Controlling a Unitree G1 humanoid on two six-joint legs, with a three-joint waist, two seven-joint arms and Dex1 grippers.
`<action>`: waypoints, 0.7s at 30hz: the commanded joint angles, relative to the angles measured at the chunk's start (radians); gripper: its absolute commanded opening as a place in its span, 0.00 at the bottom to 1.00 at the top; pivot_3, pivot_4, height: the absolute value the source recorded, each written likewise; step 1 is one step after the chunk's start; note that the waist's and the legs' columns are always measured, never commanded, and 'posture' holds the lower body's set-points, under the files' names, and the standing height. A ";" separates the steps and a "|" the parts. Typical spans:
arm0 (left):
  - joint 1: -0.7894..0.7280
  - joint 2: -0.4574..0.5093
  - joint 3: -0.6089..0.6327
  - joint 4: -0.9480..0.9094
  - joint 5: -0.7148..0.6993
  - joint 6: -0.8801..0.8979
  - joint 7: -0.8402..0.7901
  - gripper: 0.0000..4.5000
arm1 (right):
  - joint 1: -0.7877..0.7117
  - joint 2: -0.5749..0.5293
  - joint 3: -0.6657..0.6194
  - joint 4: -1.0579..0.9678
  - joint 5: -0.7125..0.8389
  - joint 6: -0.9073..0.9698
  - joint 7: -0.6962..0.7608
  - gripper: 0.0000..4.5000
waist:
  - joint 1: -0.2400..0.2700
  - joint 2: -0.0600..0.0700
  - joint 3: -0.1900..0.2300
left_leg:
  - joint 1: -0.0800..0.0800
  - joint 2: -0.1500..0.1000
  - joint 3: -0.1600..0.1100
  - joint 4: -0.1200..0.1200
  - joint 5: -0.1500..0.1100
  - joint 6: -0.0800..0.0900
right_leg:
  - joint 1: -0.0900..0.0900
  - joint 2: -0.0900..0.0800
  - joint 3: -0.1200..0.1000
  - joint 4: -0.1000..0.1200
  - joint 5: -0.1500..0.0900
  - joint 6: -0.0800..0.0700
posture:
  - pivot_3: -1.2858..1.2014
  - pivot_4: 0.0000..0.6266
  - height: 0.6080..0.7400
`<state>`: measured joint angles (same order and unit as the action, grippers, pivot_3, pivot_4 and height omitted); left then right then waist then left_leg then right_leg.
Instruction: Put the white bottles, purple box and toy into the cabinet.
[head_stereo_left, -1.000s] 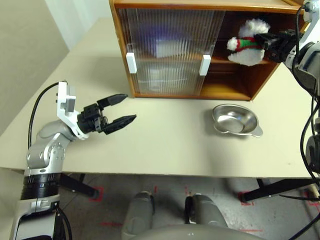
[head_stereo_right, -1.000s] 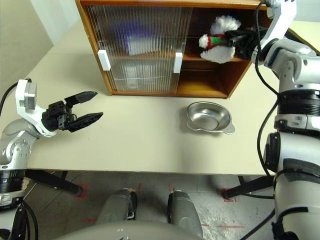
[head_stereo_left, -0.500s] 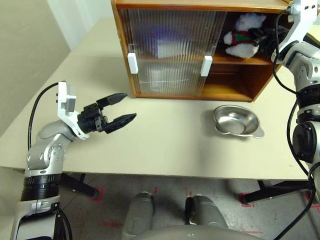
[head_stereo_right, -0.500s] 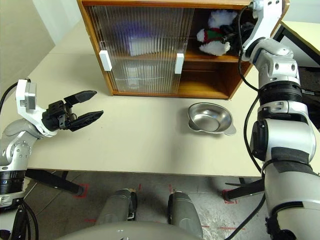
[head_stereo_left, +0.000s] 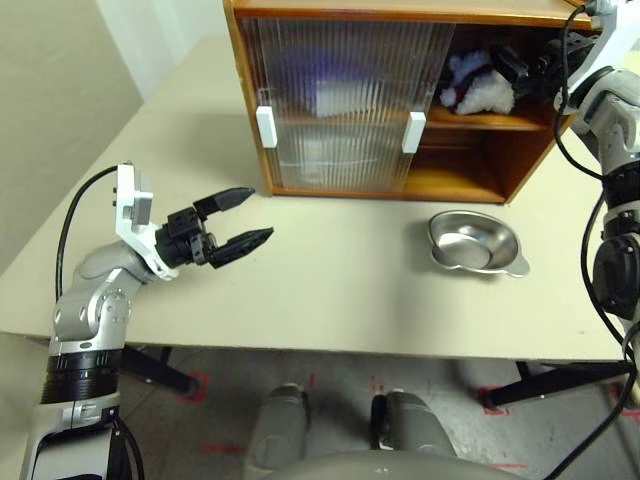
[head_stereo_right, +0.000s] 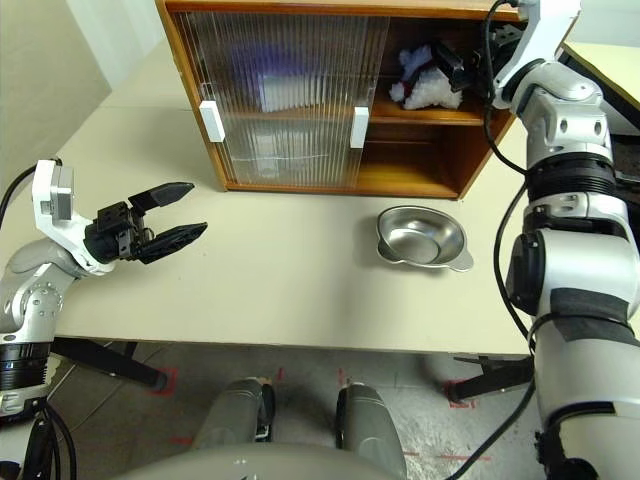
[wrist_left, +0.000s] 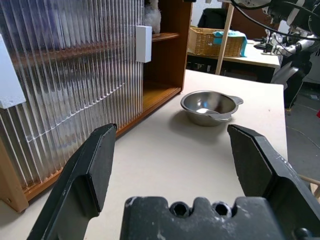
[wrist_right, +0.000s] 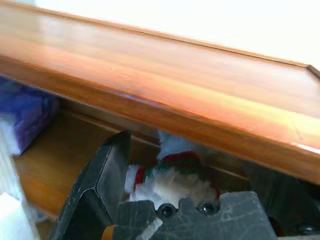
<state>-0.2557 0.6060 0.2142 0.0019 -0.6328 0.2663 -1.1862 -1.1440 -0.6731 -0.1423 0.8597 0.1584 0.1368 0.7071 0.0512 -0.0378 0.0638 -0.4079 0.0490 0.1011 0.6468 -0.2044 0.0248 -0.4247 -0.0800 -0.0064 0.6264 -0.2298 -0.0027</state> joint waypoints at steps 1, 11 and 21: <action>0.004 0.004 -0.007 -0.010 -0.008 0.007 -0.009 1.00 | 0.075 -0.063 0.017 -0.168 0.037 0.195 0.116 0.99 | 0.004 0.000 0.000 | 0.000 0.000 -0.001 0.000 0.000 0.000 | 0.000 0.000 0.000 0.000 0.000 0.000 | 0.60 0.02 1.00; 0.008 0.011 -0.009 -0.001 -0.009 0.016 -0.027 1.00 | 0.561 -0.342 -0.186 -0.710 0.368 0.939 0.350 0.99 | 0.025 0.002 0.002 | 0.000 0.000 -0.004 0.001 0.000 0.000 | 0.001 -0.003 -0.001 0.000 -0.006 -0.004 | 0.58 0.06 1.00; 0.002 0.016 -0.012 0.002 -0.011 0.036 -0.039 1.00 | 0.953 -0.109 -0.567 -0.737 0.489 1.116 0.119 0.99 | 0.021 0.002 0.006 | 0.003 -0.001 -0.005 0.005 0.000 -0.001 | 0.007 -0.003 -0.003 -0.001 -0.004 -0.001 | 0.58 0.08 1.00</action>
<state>-0.2548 0.6127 0.2133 0.0089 -0.6391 0.2936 -1.2190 -0.2069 -0.7983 -0.6455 0.1189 0.6265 1.2336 0.8766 0.0719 -0.0353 0.0699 -0.4052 0.0476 0.0953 0.6520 -0.2048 0.0243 -0.4179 -0.0828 -0.0091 0.6253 -0.2332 -0.0037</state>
